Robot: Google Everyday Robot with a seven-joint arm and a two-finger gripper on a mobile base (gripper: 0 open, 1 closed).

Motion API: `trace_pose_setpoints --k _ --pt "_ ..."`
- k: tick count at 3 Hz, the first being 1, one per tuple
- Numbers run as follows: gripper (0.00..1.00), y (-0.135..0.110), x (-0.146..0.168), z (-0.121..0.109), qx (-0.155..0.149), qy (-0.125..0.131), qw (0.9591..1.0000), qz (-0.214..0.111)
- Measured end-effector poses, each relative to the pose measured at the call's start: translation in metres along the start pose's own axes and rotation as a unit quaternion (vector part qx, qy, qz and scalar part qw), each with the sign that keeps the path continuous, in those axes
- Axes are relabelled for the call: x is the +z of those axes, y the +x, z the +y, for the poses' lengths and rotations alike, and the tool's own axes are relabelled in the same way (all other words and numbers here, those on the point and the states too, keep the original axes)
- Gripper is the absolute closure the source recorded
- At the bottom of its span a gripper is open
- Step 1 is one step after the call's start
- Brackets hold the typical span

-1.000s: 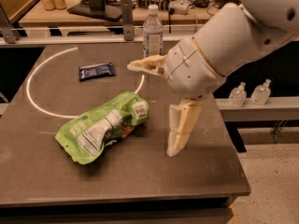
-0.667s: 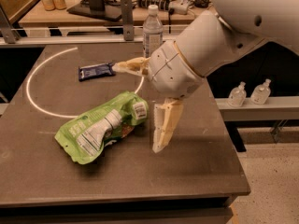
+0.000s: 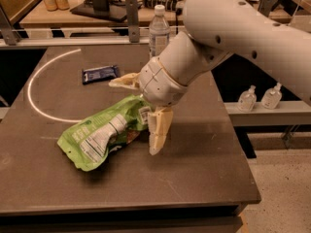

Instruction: Pick green rice chip bag

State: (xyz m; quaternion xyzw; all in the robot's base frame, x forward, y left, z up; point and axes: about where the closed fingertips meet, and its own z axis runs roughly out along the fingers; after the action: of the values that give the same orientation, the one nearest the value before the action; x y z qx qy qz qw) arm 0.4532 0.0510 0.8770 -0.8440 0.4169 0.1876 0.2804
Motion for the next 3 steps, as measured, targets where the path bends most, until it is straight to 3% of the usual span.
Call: trace_pose_setpoints --k 1,2,3 --pt "0.17 0.016 0.022 0.0 0.015 -0.024 0.9995 0.011" --pt "0.48 0.014 0.044 -0.002 0.021 -0.051 0.9984 0.011" --pt "0.71 0.002 0.055 -0.005 0.023 -0.06 0.9979 0.001"
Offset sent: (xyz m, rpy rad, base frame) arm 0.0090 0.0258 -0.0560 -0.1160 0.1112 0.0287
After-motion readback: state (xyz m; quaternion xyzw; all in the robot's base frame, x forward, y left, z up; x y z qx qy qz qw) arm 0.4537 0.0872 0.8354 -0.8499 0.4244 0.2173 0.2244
